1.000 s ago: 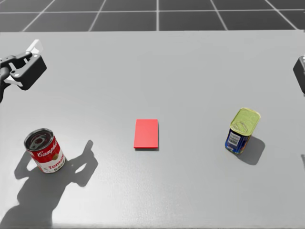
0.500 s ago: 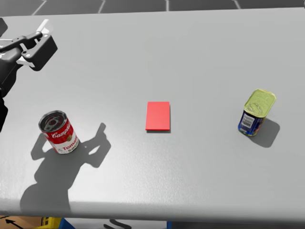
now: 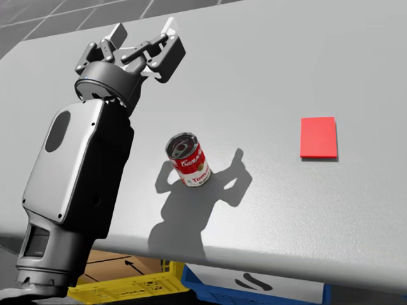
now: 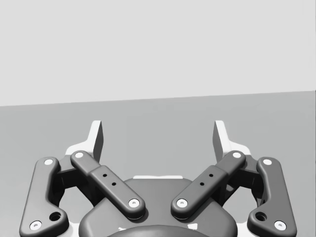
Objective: Look at the card. If it is red, pick the object on the left. If it is green, pick the object on the right.
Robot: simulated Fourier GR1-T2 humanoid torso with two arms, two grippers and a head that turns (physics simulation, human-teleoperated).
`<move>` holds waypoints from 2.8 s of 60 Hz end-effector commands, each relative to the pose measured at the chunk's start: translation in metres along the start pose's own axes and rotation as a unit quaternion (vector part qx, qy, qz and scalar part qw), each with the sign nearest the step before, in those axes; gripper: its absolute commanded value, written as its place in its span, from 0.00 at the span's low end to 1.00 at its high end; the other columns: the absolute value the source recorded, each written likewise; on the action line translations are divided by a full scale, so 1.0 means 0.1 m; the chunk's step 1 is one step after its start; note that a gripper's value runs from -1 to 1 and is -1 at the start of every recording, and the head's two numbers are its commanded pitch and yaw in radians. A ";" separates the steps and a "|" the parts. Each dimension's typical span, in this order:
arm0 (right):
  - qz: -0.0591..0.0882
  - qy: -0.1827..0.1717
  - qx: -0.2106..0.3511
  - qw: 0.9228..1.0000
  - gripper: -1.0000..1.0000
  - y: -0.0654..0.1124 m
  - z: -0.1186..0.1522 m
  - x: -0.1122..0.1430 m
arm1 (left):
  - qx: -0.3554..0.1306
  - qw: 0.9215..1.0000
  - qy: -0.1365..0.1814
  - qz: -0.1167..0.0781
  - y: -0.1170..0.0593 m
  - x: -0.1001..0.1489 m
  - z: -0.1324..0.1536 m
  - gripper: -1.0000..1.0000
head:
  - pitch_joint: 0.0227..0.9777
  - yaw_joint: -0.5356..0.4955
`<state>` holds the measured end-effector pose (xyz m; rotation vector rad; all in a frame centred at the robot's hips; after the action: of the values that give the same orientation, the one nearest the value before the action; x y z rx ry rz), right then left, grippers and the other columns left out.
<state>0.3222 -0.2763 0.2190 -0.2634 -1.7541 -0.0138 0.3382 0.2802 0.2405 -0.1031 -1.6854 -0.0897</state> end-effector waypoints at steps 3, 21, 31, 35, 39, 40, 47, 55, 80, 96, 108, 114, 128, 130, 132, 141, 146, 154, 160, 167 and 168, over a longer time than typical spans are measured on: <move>0.003 0.002 0.005 1.000 0.00 0.02 0.00 -0.03 | -0.002 1.000 0.000 0.002 0.00 0.01 0.00 0.00 | 0.92 0.91; 0.003 0.002 0.006 1.000 0.00 0.01 -0.01 -0.03 | -0.013 1.000 -0.003 0.023 -0.04 0.08 0.04 0.00 | 0.92 0.90; 0.003 0.009 0.010 1.000 0.00 0.03 -0.01 -0.06 | -0.061 0.997 0.012 0.051 -0.11 0.30 0.30 0.00 | 0.91 0.91; 0.004 0.010 0.011 1.000 0.00 0.03 -0.02 -0.07 | -0.075 0.996 0.018 0.034 -0.10 0.35 0.44 0.00 | 0.92 0.91; 0.004 0.010 0.012 1.000 0.00 0.04 -0.02 -0.07 | -0.088 0.995 0.028 0.027 -0.08 0.38 0.56 0.00 | 0.92 0.91; 0.004 0.010 0.012 1.000 0.00 0.04 -0.02 -0.07 | -0.090 0.995 0.029 0.025 -0.07 0.38 0.59 0.00 | 0.92 0.91; 0.005 0.011 0.013 1.000 0.00 0.04 -0.02 -0.08 | -0.114 0.992 0.055 0.013 0.02 0.35 0.85 0.00 | 0.92 0.91; 0.005 0.011 0.013 1.000 0.00 0.05 -0.02 -0.08 | -0.139 0.987 0.081 0.001 0.10 0.19 1.11 0.00 | 0.92 0.91; 0.006 0.013 0.016 1.000 0.00 0.06 -0.03 -0.08 | -0.183 0.970 0.161 0.004 0.14 -0.53 1.57 0.00 | 0.92 0.91; 0.006 0.012 0.016 1.000 0.00 0.06 -0.02 -0.08 | -0.173 0.966 0.190 0.007 0.06 -0.74 1.50 0.00 | 0.92 0.91; 0.006 0.012 0.016 1.000 0.00 0.05 -0.02 -0.08 | -0.164 0.966 0.197 0.011 -0.04 -0.80 1.34 0.00 | 0.92 0.90; 0.006 0.012 0.016 1.000 0.00 0.05 -0.02 -0.07 | -0.162 0.966 0.200 0.011 -0.10 -0.83 1.24 0.00 | 0.92 0.89; 0.005 0.012 0.017 1.000 0.00 0.05 -0.02 -0.07 | -0.153 0.965 0.211 0.022 -0.18 -0.86 1.03 0.00 | 0.92 0.88; 0.006 0.011 0.017 1.000 0.00 0.05 -0.02 -0.07 | -0.153 0.965 0.213 0.022 -0.19 -0.87 1.02 0.00 | 0.92 0.88; 0.005 0.011 0.017 1.000 0.00 0.05 -0.02 -0.07 | -0.152 0.965 0.214 0.021 -0.19 -0.88 1.00 0.00 | 0.92 0.88; 0.013 -0.006 0.023 1.000 0.00 0.05 -0.01 -0.07 | -0.152 0.962 0.224 0.022 -0.19 -0.94 0.96 0.15 | 0.92 0.88; 0.020 -0.013 0.022 0.999 0.00 0.06 -0.01 -0.06 | -0.157 0.960 0.231 0.016 -0.19 -0.97 0.98 0.99 | 0.91 0.88; 0.009 -0.004 0.018 1.000 0.00 0.06 0.00 -0.05 | -0.160 0.958 0.236 0.014 -0.19 -0.99 0.99 1.00 | 0.87 0.88; 0.008 -0.004 0.017 1.000 0.00 0.06 0.00 -0.04 | -0.164 0.957 0.237 0.012 -0.19 -1.00 0.99 1.00 | 0.81 0.89; -0.003 0.010 0.017 1.000 0.00 0.07 0.01 -0.04 | -0.169 0.956 0.239 0.010 -0.20 -1.02 1.00 1.00 | 0.66 0.91; -0.003 0.010 0.016 1.000 0.00 0.07 0.01 -0.04 | -0.169 0.956 0.239 0.010 -0.21 -1.02 1.00 1.00 | 0.64 0.91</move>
<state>0.3238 -0.2709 0.2143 -0.2443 -1.7466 0.0220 0.2560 0.2707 0.1422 -0.2784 -1.2383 -0.2931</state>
